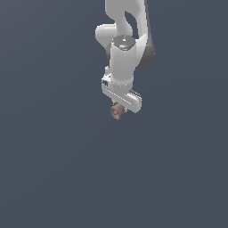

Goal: Pick up the object and move it to a goal position.

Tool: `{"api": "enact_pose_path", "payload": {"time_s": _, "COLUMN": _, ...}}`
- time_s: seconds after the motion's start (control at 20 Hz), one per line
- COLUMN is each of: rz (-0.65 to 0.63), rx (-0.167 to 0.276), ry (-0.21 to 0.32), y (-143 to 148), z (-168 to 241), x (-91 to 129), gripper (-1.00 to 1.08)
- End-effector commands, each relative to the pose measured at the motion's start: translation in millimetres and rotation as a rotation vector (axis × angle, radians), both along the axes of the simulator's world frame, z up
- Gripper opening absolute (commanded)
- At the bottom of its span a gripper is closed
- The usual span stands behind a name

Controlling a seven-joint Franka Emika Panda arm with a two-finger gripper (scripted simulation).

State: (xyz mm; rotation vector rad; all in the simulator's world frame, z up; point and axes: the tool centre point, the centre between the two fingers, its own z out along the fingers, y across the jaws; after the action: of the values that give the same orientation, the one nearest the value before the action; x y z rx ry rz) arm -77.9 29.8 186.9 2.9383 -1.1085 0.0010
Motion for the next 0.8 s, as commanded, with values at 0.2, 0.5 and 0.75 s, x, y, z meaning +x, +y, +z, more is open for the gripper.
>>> {"api": "enact_pose_path", "payload": {"time_s": 0.2, "rz": 0.000, "rx": -0.002, "ry": -0.001, "y": 43, "z": 63, "x": -17, "gripper": -1.00}}
{"api": "enact_pose_path", "payload": {"time_s": 0.5, "rz": 0.000, "rx": -0.002, "ry": -0.001, "y": 75, "z": 111, "x": -28, "gripper": -1.00}}
{"api": "enact_pose_path", "payload": {"time_s": 0.75, "rz": 0.000, "rx": -0.001, "ry": 0.000, "y": 95, "z": 137, "x": -34, "gripper": -1.00}}
